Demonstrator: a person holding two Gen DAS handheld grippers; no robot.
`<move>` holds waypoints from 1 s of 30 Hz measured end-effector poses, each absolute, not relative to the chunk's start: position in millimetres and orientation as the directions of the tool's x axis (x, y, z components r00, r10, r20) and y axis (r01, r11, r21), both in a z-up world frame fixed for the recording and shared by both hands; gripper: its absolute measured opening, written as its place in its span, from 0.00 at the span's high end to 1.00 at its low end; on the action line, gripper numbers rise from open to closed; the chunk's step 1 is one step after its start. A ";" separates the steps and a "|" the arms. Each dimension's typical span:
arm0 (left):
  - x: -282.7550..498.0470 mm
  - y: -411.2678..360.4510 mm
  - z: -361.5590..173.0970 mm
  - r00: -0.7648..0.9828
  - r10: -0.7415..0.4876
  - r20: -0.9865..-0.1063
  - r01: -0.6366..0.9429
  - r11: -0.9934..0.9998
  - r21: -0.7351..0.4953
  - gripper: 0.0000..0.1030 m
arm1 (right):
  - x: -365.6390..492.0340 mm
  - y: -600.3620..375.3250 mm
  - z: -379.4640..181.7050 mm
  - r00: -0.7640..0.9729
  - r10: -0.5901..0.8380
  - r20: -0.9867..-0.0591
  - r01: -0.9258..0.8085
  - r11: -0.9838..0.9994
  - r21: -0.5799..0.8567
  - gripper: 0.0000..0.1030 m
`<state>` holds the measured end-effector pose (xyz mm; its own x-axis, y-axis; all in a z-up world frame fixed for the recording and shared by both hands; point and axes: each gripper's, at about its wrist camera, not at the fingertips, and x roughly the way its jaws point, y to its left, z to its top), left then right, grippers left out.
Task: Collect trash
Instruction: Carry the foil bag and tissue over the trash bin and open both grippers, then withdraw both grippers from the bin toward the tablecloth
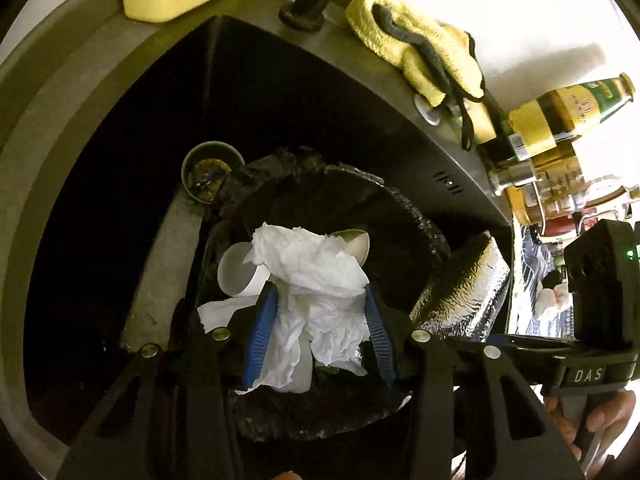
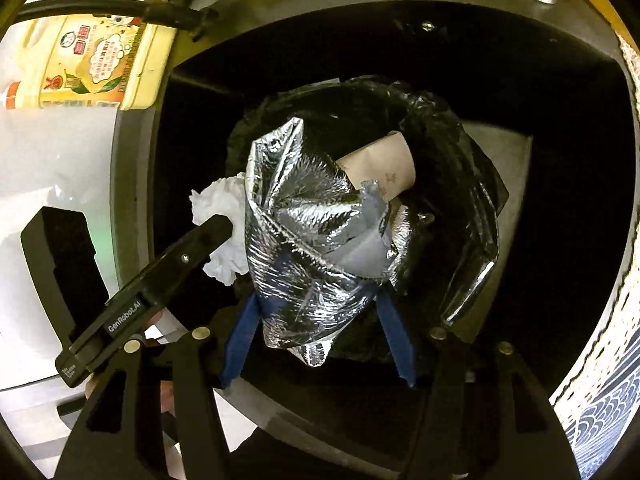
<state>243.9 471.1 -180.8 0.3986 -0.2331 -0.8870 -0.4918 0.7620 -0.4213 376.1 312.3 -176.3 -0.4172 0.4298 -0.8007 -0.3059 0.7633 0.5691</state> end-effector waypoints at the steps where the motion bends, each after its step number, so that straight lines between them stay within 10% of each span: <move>1: 245.0 471.1 -182.3 0.395 -0.233 -0.889 -0.492 0.763 -0.419 0.57 | 377.2 311.8 -178.6 -0.421 0.428 -0.799 -0.303 0.764 0.569 0.42; 5: 249.6 470.9 -188.1 0.382 -0.236 -0.894 -0.497 0.763 -0.414 0.56 | 379.0 309.2 -181.8 -0.426 0.430 -0.796 -0.292 0.767 0.571 0.40; 7: 250.3 472.1 -190.6 0.370 -0.227 -0.901 -0.515 0.757 -0.402 0.37 | 379.4 308.5 -182.6 -0.433 0.425 -0.795 -0.291 0.769 0.569 0.25; 30: 202.8 447.0 -127.9 0.465 -0.137 -0.874 -0.490 0.782 -0.384 0.27 | 349.8 212.4 -136.8 -0.285 0.533 -0.797 -0.198 0.781 0.592 0.24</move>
